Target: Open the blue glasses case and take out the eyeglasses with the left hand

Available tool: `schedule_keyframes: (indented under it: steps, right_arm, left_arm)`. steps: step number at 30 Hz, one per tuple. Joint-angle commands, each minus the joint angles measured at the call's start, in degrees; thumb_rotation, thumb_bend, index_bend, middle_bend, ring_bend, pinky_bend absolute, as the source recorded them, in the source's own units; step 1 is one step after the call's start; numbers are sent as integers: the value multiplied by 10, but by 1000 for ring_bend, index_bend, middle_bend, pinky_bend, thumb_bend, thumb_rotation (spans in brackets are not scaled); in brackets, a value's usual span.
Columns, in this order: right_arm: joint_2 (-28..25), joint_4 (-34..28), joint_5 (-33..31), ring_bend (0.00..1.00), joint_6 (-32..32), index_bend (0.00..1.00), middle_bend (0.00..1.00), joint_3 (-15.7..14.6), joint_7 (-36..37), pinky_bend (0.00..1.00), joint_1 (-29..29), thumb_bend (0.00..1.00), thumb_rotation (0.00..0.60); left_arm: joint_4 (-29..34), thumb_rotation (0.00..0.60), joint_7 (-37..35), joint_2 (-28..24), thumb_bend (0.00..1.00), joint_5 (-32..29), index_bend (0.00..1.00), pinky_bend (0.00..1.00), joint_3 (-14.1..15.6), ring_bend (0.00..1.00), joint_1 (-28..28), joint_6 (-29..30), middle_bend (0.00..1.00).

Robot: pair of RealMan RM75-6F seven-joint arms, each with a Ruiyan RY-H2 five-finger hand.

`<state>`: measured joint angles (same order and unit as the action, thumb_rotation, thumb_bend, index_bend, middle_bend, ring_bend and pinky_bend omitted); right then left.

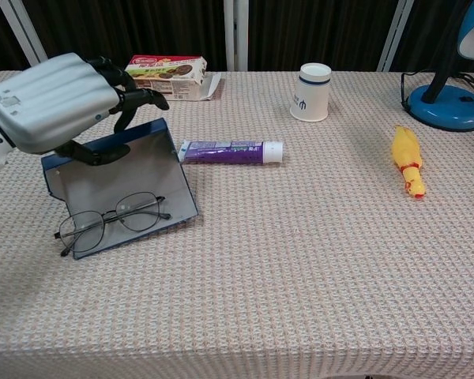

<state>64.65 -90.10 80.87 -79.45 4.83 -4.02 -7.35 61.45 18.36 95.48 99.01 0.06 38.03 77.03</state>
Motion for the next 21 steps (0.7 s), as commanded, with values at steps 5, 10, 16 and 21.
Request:
schedule_keyframes:
  steps: [5, 10, 16, 21]
  right_arm:
    - [0, 1, -1, 0, 3, 0, 0, 0, 1, 0, -1, 240, 600]
    - [1, 3, -3, 0, 4, 0, 0, 0, 1, 0, -2, 240, 600]
    - [2, 3, -3, 0, 6, 0, 0, -1, 0, 0, -2, 240, 600]
    - [2, 4, -4, 0, 7, 0, 0, -1, 0, 0, -2, 240, 600]
  left_arm:
    - [-7, 600, -24, -1, 364, -28, 216, 252, -12, 290, 1, -28, 650]
    - [-11, 600, -26, -3, 354, -53, 133, 234, -19, 185, -1, -54, 381]
    - [-1, 600, -13, -6, 339, -94, 77, 174, -34, 56, -6, -83, 138]
    - [38, 600, -23, -17, 316, -139, 73, 166, -54, 45, -17, -102, 118]
